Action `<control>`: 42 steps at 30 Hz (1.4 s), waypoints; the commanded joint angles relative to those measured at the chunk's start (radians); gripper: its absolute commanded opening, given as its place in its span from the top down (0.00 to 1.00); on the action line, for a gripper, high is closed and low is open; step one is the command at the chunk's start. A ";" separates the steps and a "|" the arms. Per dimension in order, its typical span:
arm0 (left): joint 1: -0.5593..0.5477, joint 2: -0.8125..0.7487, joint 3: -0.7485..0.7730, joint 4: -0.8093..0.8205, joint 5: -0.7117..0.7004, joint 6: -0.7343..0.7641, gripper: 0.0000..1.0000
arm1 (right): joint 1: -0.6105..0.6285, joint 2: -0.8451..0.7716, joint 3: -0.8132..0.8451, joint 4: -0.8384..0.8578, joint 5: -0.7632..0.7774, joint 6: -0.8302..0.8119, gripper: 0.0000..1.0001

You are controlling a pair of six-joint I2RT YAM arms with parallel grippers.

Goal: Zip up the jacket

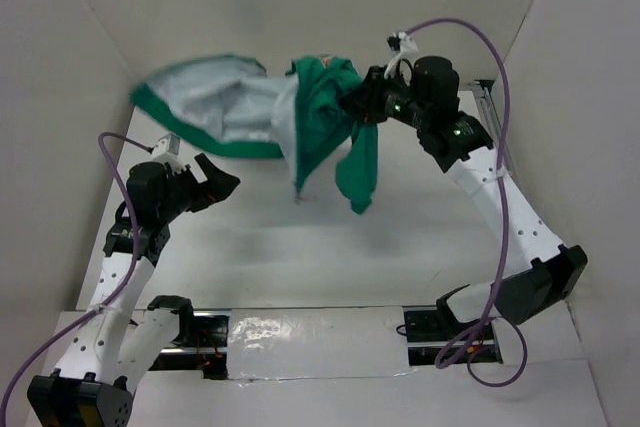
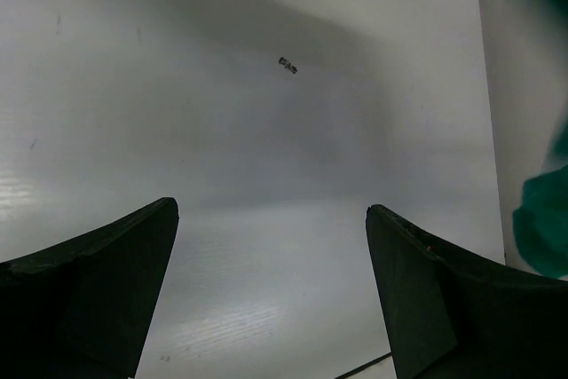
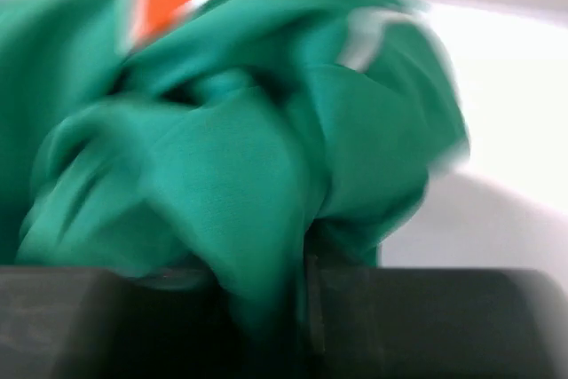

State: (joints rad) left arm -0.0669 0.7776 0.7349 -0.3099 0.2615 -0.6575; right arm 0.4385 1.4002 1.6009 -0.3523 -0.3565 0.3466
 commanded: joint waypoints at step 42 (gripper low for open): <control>-0.010 0.701 0.421 -0.021 0.027 0.033 0.01 | 0.046 0.403 -0.107 -0.057 0.499 -0.153 0.00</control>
State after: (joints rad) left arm -0.0784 1.4380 0.9928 -0.3595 0.3088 -0.7116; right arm 0.4923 1.7248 1.3865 -0.4164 0.1173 0.3470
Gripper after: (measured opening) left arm 0.993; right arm 0.994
